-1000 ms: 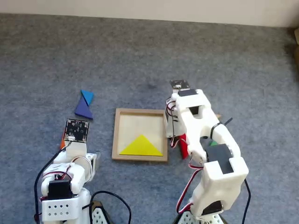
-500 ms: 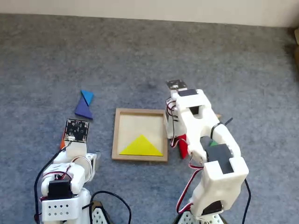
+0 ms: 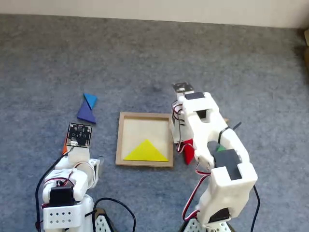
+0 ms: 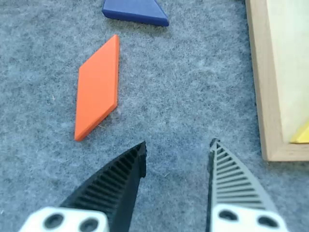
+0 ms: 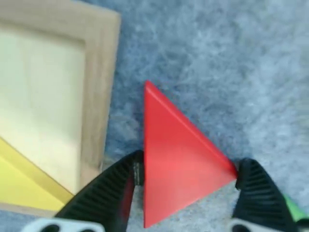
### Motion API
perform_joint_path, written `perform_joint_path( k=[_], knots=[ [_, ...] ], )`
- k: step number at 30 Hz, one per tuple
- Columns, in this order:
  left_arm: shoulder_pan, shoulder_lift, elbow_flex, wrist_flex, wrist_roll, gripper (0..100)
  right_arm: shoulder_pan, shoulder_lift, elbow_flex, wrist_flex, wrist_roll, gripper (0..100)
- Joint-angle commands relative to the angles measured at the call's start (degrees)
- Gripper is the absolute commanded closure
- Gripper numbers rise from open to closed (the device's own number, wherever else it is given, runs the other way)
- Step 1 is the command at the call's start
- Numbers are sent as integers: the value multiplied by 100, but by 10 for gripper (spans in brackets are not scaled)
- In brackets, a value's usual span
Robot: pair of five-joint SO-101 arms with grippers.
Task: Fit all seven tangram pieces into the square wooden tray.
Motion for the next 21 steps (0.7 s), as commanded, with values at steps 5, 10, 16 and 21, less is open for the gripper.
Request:
perform_joint_path(
  k=[5,10,16,21],
  knots=[
    [-31,-286,119,26,53,787,127,-541,66,84,62,803],
    [-31,-286,119,26,53,787,119,-840,303,145,62,803],
    [-31,-286,119,26,53,787,136,-1420,549,145,18,804],
    [-31,-286,119,26,53,787,136,-1736,804,110,9,806]
  ],
)
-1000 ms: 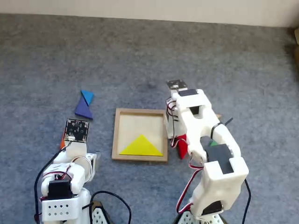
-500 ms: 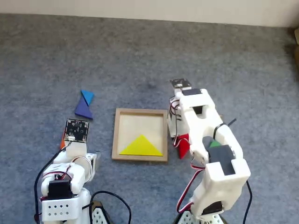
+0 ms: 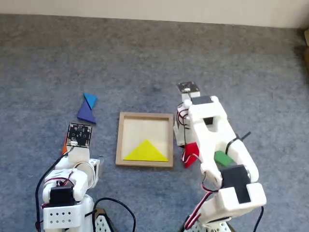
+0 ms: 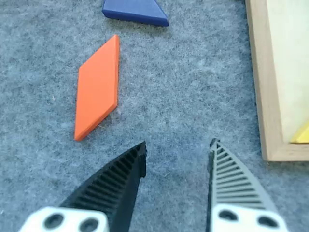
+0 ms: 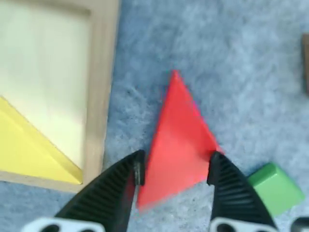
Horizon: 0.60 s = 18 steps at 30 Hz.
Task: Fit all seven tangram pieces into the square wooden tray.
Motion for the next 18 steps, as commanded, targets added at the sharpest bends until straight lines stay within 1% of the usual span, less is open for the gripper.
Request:
perform_joint_path(
  k=[1,4,7,12,14,18],
  knots=[
    [-31,-286,119,26,53,787,101,-453,22,40,9,806],
    [-31,-286,119,26,53,787,101,-462,13,40,-18,806],
    [-31,-286,119,26,53,787,110,-462,13,31,-360,800],
    [-31,-286,119,26,53,787,110,-435,163,40,-738,690],
    [-31,-286,119,26,53,787,57,-435,338,4,-774,684],
    [-31,-286,119,26,53,787,-163,-435,620,-426,-791,684]
  ],
)
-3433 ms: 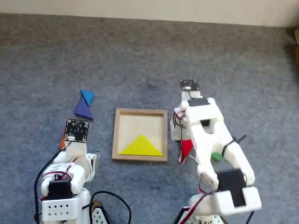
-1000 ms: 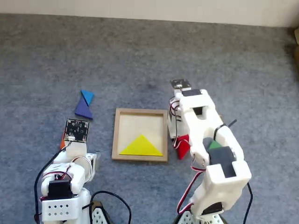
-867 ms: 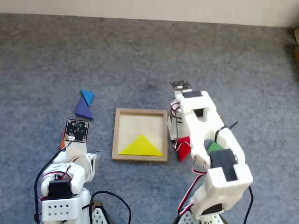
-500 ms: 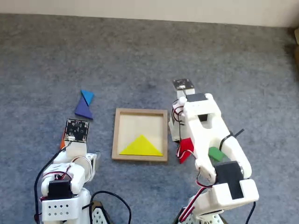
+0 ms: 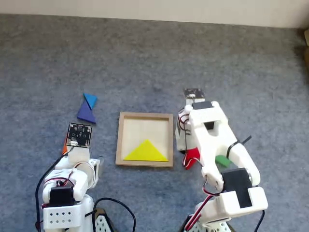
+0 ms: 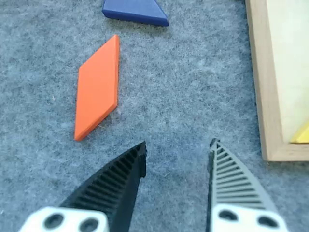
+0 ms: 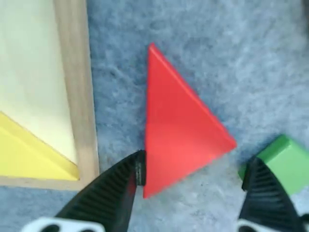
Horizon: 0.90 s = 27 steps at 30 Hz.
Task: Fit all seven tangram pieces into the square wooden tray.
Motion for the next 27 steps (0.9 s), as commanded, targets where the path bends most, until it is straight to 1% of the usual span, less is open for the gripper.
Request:
perform_joint_path(
  k=[1,7,13,18,23,27],
  knots=[
    [-31,-286,119,26,53,787,-171,-277,119,-374,-62,684],
    [-31,-286,119,26,53,787,-163,-242,215,-497,-62,684],
    [-31,-286,119,26,53,787,-154,567,154,-462,-26,684],
    [-31,-286,119,26,53,787,-154,646,145,-453,-26,687],
    [-31,-286,119,26,53,787,-154,558,145,-444,-18,780],
    [-31,-286,119,26,53,787,-154,22,189,-444,-18,783]
  ],
)
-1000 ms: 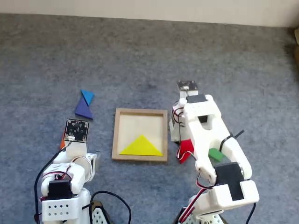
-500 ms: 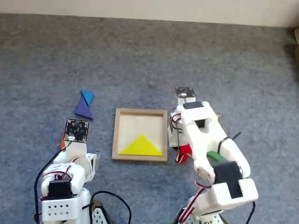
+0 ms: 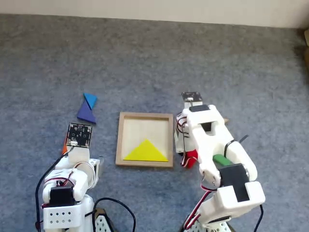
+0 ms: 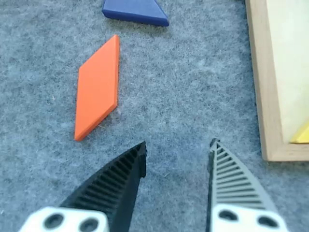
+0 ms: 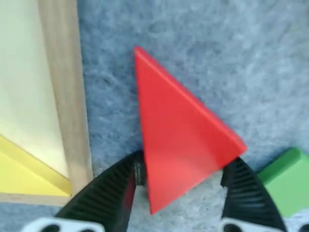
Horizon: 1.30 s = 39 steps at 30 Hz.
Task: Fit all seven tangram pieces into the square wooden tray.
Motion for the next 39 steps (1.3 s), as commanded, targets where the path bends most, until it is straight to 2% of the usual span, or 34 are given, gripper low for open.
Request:
perform_joint_path(
  k=[1,7,13,15,23,31,35,39],
  knots=[
    [-31,-286,119,26,53,787,-101,-567,22,-48,0,783],
    [-31,-286,119,26,53,787,40,-1112,242,-48,0,772],
    [-31,-286,119,26,53,787,127,-1095,233,-40,0,622],
    [-31,-286,119,26,53,787,119,-1095,224,-57,0,601],
    [-31,-286,119,26,53,787,-224,-426,-312,-48,0,601],
    [-31,-286,119,26,53,787,-207,426,-936,-40,9,601],
    [-31,-286,119,26,53,787,-207,444,-927,-40,422,601],
    [-31,-286,119,26,53,787,-207,453,-927,-48,484,602]
  ],
)
